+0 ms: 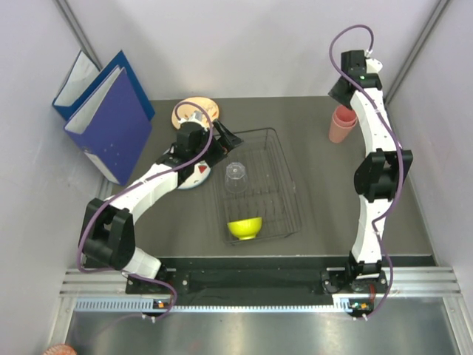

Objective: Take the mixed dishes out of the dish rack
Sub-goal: Place the cup at the center of the board.

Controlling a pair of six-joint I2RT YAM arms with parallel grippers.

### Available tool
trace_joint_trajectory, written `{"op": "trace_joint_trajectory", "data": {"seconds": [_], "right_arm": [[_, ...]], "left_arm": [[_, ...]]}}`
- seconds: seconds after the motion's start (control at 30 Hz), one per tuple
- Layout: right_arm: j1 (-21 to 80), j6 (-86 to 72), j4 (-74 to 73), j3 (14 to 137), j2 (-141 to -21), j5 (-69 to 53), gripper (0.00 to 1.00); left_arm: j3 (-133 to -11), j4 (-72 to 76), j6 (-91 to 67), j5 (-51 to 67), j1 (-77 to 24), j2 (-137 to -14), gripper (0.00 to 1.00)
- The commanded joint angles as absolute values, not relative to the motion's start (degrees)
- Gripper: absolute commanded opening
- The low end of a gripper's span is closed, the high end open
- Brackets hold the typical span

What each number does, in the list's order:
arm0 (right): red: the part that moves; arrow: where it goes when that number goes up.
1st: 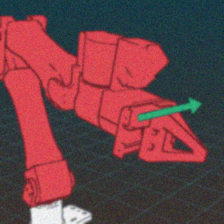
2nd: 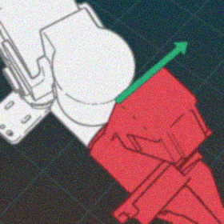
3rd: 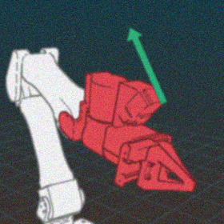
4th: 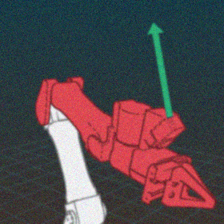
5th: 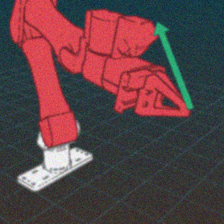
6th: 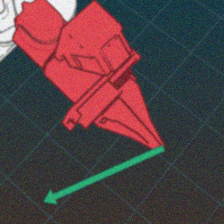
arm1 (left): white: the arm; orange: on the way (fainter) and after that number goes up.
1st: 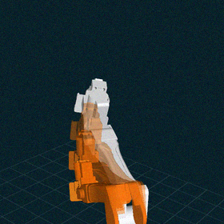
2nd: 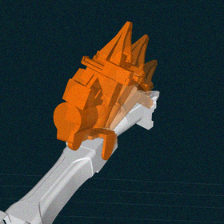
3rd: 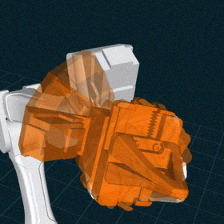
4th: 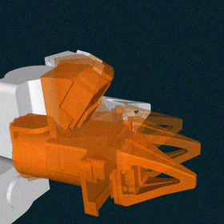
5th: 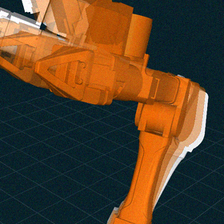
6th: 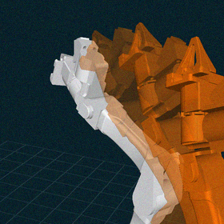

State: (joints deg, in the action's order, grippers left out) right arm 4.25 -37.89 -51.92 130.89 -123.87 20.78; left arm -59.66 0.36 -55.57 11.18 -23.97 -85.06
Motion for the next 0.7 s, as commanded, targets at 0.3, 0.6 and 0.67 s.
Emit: {"op": "trace_joint_trajectory", "data": {"seconds": [0.3,0.6,0.67], "right_arm": [[4.0,-39.4,-41.5,128.0,-113.0,18.2,0.69],[11.3,-35.6,7.7,75.9,-74.3,-8.6,0.71],[14.2,-36.6,14.5,65.3,-66.6,-8.0,0.72]], "left_arm": [[-59.7,2.8,-55.5,13.2,-24.2,-85.5,0.99],[-66.9,-11.1,-41.1,4.8,-27.0,-86.6,0.99],[-69.3,-14.8,-39.6,2.8,-27.2,-87.6,0.98]]}}
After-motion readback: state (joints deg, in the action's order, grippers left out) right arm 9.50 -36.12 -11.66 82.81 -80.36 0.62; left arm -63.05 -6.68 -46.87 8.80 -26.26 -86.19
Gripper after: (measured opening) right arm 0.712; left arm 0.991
